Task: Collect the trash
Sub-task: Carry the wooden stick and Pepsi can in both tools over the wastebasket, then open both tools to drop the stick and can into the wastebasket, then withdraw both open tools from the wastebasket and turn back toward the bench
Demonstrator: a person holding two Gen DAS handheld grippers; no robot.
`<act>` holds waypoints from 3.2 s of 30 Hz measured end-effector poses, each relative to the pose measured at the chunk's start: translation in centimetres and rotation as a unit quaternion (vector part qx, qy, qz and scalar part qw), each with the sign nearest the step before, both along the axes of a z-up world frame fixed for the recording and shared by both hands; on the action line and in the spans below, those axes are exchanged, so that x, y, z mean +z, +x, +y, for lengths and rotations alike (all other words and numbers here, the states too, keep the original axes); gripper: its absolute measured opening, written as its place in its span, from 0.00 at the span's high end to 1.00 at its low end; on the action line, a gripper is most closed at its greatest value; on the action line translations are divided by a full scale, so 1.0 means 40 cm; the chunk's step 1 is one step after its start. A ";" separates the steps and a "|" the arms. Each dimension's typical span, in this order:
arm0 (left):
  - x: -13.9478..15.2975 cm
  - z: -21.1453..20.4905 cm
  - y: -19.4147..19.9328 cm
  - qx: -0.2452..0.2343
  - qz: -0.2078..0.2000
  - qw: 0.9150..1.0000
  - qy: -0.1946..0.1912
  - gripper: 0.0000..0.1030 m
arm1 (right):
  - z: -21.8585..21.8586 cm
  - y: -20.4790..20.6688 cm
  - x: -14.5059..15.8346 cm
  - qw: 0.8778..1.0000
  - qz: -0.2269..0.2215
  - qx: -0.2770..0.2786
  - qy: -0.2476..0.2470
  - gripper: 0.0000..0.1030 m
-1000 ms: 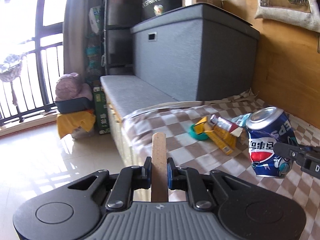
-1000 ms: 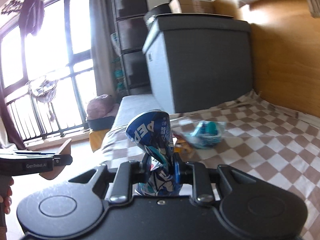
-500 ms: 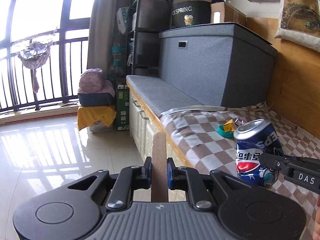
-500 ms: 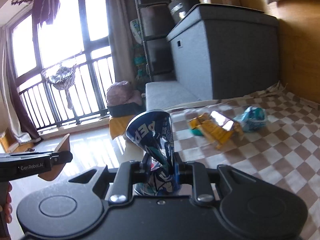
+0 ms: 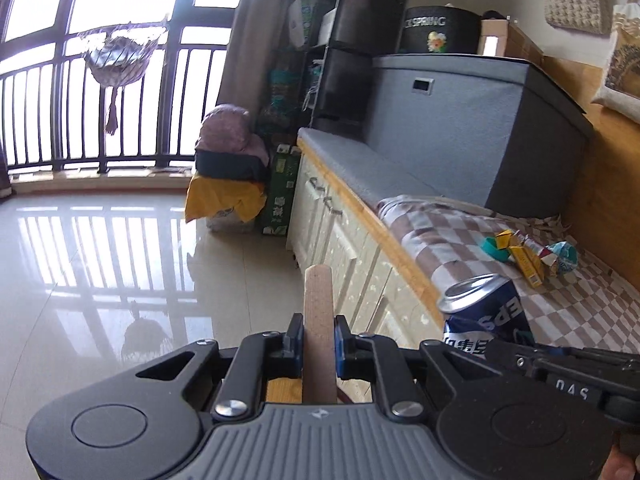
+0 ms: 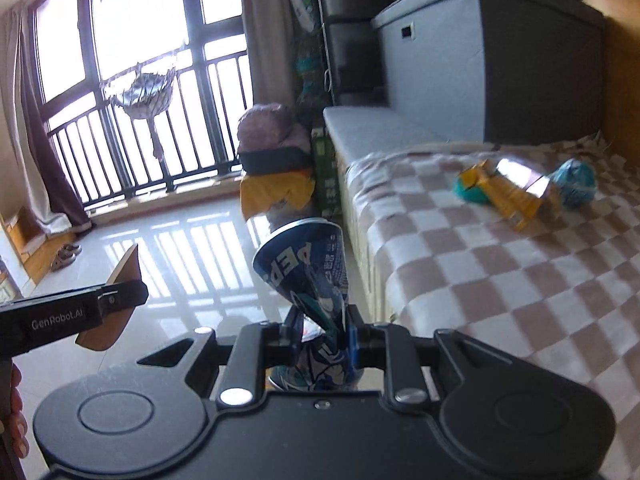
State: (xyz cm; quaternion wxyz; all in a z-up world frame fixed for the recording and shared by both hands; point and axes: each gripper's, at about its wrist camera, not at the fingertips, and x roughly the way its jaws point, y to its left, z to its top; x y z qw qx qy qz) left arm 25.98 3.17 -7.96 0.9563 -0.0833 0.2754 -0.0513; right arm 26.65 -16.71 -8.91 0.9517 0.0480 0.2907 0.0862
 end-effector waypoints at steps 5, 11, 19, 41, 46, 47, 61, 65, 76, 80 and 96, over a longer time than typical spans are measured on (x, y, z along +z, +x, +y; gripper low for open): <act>-0.096 0.050 -0.002 0.013 0.036 0.999 -0.014 0.85 | 0.079 0.011 -0.079 0.999 0.037 0.019 -0.022 0.78; -0.213 0.091 0.019 0.021 0.087 0.996 -0.030 0.85 | 0.124 0.027 -0.176 0.996 0.073 0.031 -0.037 0.78; -0.292 0.115 0.085 0.026 0.122 0.991 -0.057 0.85 | 0.145 0.095 -0.269 0.993 0.104 0.035 -0.046 0.78; -0.580 0.153 0.300 0.064 0.314 0.939 -0.127 0.85 | 0.164 0.308 -0.460 0.972 0.227 0.039 -0.036 0.78; -0.628 0.165 0.309 0.116 0.349 0.913 -0.175 0.85 | 0.170 0.337 -0.480 0.966 0.252 0.046 -0.032 0.78; -0.637 0.169 0.307 0.127 0.356 0.907 -0.183 0.85 | 0.171 0.345 -0.490 0.965 0.257 0.047 -0.033 0.78; -0.694 0.181 0.326 0.169 0.396 0.880 -0.200 0.84 | 0.214 0.393 -0.596 0.941 0.334 0.058 -0.009 0.78; -0.690 0.181 0.330 0.164 0.398 0.883 -0.189 0.84 | 0.216 0.393 -0.608 0.938 0.342 0.062 -0.006 0.78; -0.675 0.167 0.323 0.124 0.400 0.899 -0.127 0.73 | 0.205 0.384 -0.628 0.935 0.349 0.047 -0.037 0.63; -0.664 0.167 0.314 0.113 0.396 0.904 -0.115 0.71 | 0.204 0.376 -0.618 0.937 0.344 0.047 -0.045 0.62; -0.592 0.153 0.268 0.071 0.360 0.927 -0.080 0.31 | 0.177 0.317 -0.534 0.955 0.280 0.035 -0.093 0.41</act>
